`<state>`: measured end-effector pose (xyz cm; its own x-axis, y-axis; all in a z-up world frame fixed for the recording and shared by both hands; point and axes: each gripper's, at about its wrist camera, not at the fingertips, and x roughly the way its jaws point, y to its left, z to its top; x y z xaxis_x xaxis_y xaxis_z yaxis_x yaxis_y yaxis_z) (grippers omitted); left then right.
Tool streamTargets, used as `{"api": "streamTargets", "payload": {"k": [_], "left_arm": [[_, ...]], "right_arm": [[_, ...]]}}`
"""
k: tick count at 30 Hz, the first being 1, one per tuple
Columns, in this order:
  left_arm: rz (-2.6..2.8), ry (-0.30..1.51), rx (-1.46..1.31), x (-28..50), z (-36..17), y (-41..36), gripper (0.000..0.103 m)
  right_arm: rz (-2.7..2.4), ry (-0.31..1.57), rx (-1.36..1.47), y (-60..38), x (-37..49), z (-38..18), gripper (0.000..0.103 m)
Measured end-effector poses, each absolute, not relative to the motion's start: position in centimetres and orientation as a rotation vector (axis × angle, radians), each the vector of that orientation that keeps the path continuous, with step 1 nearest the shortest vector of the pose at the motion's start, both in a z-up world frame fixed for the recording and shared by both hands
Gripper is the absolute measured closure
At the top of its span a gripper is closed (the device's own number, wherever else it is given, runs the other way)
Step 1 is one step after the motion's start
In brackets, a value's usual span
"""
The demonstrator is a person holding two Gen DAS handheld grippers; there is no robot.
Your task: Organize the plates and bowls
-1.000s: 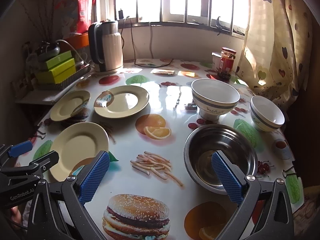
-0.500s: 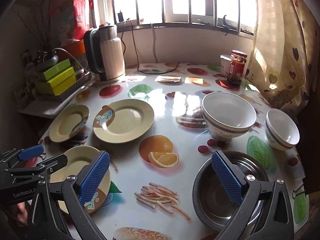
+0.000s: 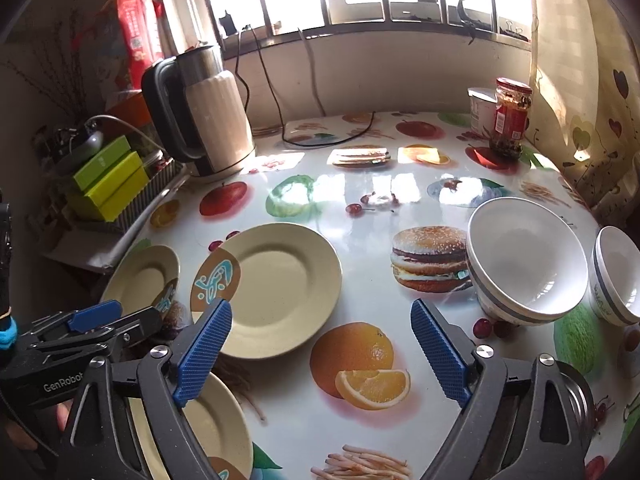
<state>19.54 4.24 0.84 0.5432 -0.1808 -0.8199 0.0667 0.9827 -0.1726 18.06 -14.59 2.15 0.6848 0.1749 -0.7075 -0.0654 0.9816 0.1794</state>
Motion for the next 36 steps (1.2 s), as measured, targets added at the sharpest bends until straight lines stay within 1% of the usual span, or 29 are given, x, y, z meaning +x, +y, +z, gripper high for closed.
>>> {"api": "streamTargets", "payload": {"k": [3,5,7,9,10,14,16,18,23,26,30,33,36], "left_arm": [[-0.154,1.018,-0.134,21.2,0.2,4.2,0.049],[-0.166,1.012,-0.137,21.9,0.1,3.9,0.049],[-0.185,1.027,-0.155,22.7,-0.3,3.8,0.052],[-0.180,1.040,-0.165,23.3,-0.7,3.8,0.058],[-0.179,1.035,-0.157,23.6,-0.9,3.6,0.058],[-0.192,1.038,-0.143,24.4,-1.3,3.1,0.060],[-0.192,1.045,-0.145,24.9,-1.7,3.0,0.065],[-0.190,1.051,-0.158,25.3,-1.9,2.9,0.066],[-0.192,1.056,-0.148,25.9,-2.3,2.5,0.067],[-0.184,1.065,-0.154,26.2,-2.7,2.6,0.072],[-0.190,1.076,-0.171,26.4,-3.1,2.6,0.074],[-0.195,1.075,-0.165,26.5,-3.2,2.5,0.074],[-0.194,1.088,-0.184,26.8,-3.5,2.8,0.077]], "right_arm": [[0.128,0.829,0.166,-14.6,19.4,1.2,0.021],[0.130,0.842,0.171,-14.5,20.1,0.6,0.024],[0.122,0.854,0.173,-14.5,20.7,0.1,0.031],[0.116,0.866,0.179,-14.6,21.3,-0.4,0.036],[0.115,0.874,0.180,-14.6,21.6,-0.7,0.039],[0.113,0.889,0.214,-15.1,22.5,-1.6,0.045],[0.101,0.895,0.222,-15.4,22.8,-1.9,0.055],[0.087,0.899,0.227,-15.7,23.1,-2.2,0.058],[0.107,0.902,0.261,-16.0,23.4,-2.7,0.059],[0.112,0.911,0.280,-16.2,23.7,-3.1,0.060],[0.118,0.914,0.292,-16.2,24.0,-3.4,0.063],[0.125,0.921,0.309,-16.3,24.2,-3.7,0.071],[0.127,0.926,0.321,-16.4,24.4,-3.9,0.071]]}}
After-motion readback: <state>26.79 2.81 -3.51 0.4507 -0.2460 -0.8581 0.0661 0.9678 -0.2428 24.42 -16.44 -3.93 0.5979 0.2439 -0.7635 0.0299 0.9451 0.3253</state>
